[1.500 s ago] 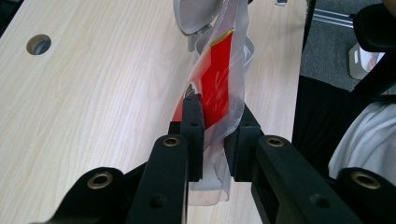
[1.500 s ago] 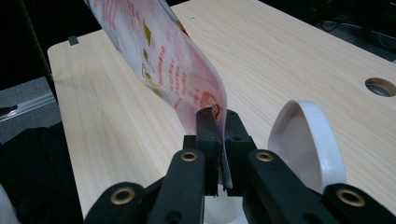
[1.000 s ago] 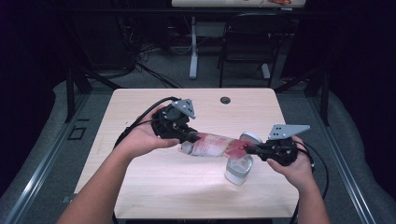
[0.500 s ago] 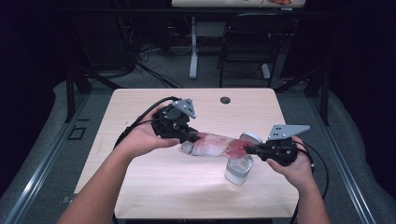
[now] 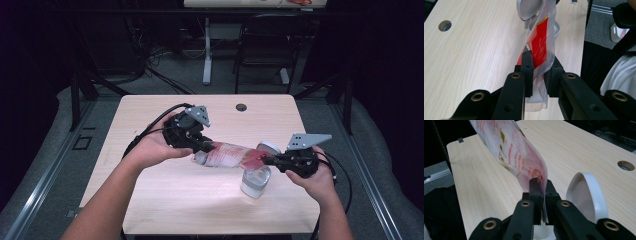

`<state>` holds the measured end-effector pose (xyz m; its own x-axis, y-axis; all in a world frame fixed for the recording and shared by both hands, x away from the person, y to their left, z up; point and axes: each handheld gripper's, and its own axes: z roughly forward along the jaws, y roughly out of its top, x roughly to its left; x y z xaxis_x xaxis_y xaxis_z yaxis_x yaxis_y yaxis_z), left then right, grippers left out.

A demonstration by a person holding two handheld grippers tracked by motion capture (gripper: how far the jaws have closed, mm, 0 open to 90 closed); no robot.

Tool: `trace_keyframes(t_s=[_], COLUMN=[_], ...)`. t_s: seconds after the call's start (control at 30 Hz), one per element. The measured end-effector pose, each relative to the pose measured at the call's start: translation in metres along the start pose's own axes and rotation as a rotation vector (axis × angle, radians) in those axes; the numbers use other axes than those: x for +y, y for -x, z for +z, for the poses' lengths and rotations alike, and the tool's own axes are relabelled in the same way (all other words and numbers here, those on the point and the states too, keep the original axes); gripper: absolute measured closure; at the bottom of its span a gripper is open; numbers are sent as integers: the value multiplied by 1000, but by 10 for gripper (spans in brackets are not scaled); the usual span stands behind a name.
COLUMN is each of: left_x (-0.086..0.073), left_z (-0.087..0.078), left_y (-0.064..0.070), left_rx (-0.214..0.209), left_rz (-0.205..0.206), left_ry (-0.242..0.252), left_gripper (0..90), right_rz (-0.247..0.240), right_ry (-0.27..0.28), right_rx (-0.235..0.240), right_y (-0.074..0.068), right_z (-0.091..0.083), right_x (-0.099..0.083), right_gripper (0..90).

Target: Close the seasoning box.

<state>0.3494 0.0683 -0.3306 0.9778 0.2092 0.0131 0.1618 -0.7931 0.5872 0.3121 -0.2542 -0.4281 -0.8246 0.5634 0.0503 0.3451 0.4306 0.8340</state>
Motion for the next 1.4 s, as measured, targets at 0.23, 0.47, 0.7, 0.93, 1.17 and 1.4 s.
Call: trace_keyframes(t_s=[0.23,0.47,0.7,0.93,1.17,1.4], left_x=[1,1,2,2,5,5], left_z=[0,0,0,0,0,0], left_y=[0,1,1,1,0,1], left_rx=[1,2,3,2,2,3], left_rz=[-1,1,1,1,11,8], left_ry=[1,0,0,-1,-13,-15], left_gripper=[800,800,801,801,801,801], right_rz=[-1,1,0,-1,0,0], right_ry=[-1,0,-1,-3,-4,-3], right_rx=[-2,-3,-3,-4,-4,-1], right_y=[0,0,1,1,1,1], right_z=[0,0,0,0,0,0], right_x=[0,0,0,0,0,0], right_gripper=[883,883,883,883,883,883])
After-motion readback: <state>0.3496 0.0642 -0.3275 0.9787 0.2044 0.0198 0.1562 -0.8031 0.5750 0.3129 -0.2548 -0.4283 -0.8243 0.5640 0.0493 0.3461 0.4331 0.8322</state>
